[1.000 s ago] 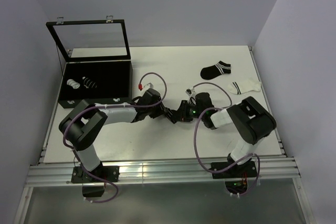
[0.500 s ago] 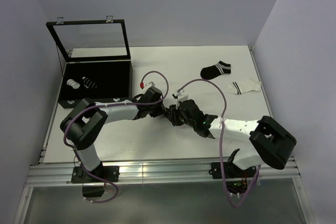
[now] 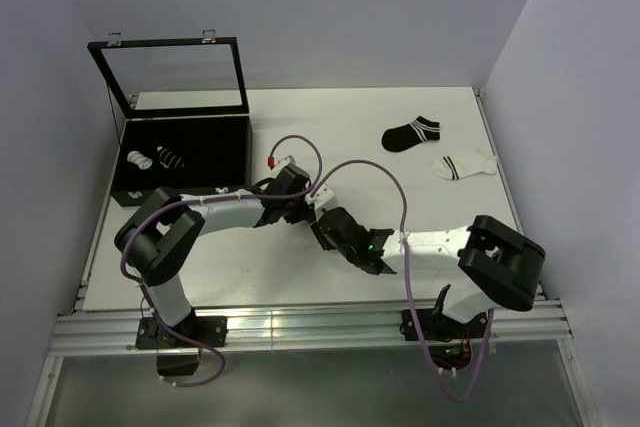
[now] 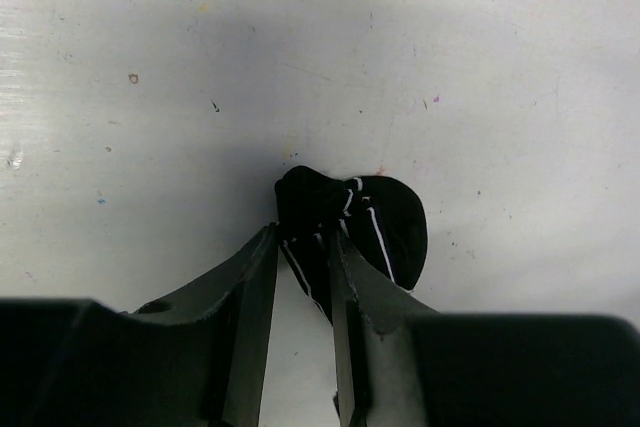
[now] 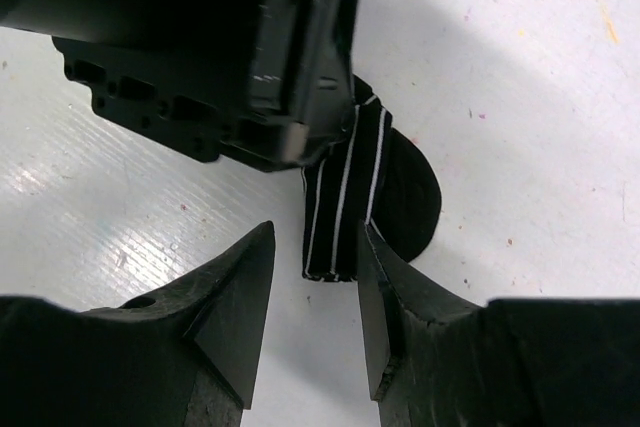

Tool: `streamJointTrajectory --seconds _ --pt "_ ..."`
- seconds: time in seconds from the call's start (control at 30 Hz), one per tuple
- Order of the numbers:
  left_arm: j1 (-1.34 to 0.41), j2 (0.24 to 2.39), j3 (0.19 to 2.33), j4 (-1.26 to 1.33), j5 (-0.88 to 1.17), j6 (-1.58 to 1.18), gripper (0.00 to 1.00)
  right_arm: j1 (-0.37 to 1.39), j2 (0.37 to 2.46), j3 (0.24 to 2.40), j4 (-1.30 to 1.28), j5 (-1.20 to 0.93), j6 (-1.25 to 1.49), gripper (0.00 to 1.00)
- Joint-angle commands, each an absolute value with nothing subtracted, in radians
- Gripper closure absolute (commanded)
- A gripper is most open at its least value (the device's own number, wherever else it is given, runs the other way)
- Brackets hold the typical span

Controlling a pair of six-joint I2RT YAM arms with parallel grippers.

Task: Roll the socks
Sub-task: Roll the sock at the center of the board.

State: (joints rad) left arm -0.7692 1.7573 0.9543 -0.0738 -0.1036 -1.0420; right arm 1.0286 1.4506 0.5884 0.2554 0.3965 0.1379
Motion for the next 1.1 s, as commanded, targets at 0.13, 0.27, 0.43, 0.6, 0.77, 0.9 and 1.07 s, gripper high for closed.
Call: streamJointTrajectory --seconds 0.13,0.27,0.43,0.6,0.77,0.9,1.07 --pt "-0.778 1.761 0.976 -0.143 -0.115 -1.008 0.68 1.054 1.552 0.658 0.296 0.479 0.08 0.54" --pt "-0.779 1.753 0.974 -0.141 -0.109 -1.009 0.68 1.055 1.612 0.678 0.267 0.497 0.092 0.54" --pt "-0.778 1.744 0.979 -0.146 -0.106 -1.008 0.67 1.057 1.64 0.669 0.238 0.502 0.152 0.65" --pt "-0.778 1.717 0.974 -0.144 -0.092 -1.028 0.59 1.052 1.658 0.657 0.212 0.476 0.201 0.91" --pt "-0.773 1.634 0.94 -0.134 -0.132 -1.052 0.4 0.991 1.617 0.606 0.247 0.3 0.267 1.0" --pt "-0.765 1.574 0.878 -0.097 -0.172 -1.077 0.3 0.891 1.551 0.555 0.32 0.09 0.33 1.0" --pt "-0.765 1.536 0.819 -0.018 -0.16 -1.095 0.27 0.718 1.539 0.488 0.444 -0.184 0.425 1.0"
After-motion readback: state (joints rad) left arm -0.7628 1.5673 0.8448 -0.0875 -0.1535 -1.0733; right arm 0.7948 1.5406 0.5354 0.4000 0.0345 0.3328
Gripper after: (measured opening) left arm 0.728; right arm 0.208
